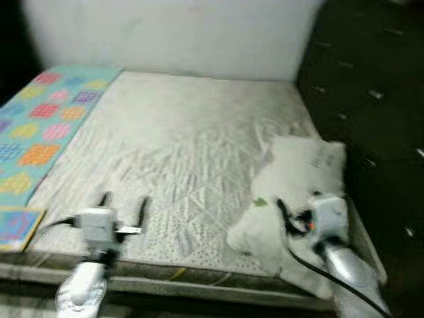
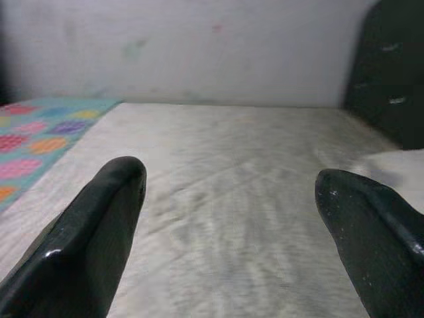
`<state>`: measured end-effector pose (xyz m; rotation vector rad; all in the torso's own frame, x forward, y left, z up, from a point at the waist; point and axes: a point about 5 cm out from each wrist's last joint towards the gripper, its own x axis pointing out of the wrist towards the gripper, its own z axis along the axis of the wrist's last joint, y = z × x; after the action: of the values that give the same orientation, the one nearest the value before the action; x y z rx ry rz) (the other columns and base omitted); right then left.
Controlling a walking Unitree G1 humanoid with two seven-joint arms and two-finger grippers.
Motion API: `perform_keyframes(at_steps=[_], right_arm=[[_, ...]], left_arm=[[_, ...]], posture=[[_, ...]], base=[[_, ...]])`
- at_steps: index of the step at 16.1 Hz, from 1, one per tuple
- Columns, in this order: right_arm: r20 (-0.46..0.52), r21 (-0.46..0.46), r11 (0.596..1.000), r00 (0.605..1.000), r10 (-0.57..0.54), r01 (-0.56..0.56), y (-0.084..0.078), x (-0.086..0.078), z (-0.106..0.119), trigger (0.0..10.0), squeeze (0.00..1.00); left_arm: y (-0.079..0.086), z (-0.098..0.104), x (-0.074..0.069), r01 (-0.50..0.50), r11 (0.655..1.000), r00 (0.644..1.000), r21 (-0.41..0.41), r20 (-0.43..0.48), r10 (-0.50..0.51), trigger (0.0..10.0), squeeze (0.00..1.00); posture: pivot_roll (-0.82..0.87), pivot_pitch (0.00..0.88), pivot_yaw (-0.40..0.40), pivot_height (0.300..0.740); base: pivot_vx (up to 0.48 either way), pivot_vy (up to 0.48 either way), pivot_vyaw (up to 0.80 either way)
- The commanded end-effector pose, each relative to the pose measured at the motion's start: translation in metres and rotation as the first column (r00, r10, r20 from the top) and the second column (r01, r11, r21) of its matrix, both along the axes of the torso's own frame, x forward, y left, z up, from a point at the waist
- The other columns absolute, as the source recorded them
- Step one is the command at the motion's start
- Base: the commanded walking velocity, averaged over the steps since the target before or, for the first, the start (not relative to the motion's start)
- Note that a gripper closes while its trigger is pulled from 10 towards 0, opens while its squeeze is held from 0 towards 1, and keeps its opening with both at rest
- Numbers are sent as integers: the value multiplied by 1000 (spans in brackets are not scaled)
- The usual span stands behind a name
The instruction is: Clean up the room
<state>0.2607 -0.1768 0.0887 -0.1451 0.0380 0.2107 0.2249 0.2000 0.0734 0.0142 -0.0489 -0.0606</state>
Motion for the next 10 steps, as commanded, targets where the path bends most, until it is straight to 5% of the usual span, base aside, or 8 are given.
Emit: perform_keyframes(at_steps=[1,10], right_arm=[[-20,-27,999,999,-35,34,-12,-5,-5,10000,0],[-23,-41,998,999,-39,38,-15,-2,-9,10000,0]], left_arm=[[-10,5,6,13,1000,1000,-14,12,-13,10000,0],[-12,0,9,-33,999,999,-9,-12,33,10000,0]], posture=[[51,0,10,740],[50,0,8,740]], base=[[0,0,0],[0,0,0]])
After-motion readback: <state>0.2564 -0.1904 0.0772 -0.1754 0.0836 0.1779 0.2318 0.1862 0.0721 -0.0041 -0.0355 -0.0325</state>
